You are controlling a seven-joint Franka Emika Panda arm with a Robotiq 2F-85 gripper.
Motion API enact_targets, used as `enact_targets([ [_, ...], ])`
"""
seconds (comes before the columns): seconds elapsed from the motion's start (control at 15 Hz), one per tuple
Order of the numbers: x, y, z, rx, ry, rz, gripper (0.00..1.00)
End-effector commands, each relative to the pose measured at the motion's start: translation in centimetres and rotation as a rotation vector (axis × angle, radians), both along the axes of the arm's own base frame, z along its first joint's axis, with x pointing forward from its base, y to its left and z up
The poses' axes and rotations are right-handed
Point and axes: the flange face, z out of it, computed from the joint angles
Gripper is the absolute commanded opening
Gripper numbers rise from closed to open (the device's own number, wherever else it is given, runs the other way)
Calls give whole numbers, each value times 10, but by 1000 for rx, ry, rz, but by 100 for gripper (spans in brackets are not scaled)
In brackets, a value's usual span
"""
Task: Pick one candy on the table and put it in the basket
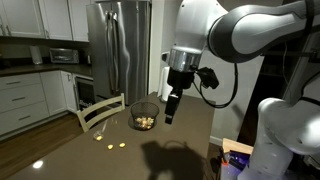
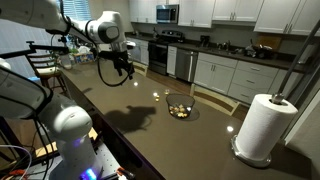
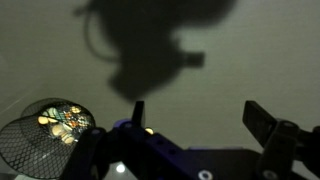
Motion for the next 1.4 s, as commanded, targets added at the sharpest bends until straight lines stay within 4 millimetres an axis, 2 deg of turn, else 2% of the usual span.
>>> enact_targets([
  [0.0,72,16,-17,29,14,51,100],
  [0.2,128,13,-29,35,56,71,100],
  [0.47,207,-1,-53,59,135,102,100],
  [0.67,251,-4,-74,90,197,156,100],
  [0.8,267,-1,-88,100,250,173,100],
  [0.93,275,5,-100,110,303,175,100],
  [1.13,272,14,-107,102,360,173,100],
  [1.33,260,18,-111,84,346,178,100],
])
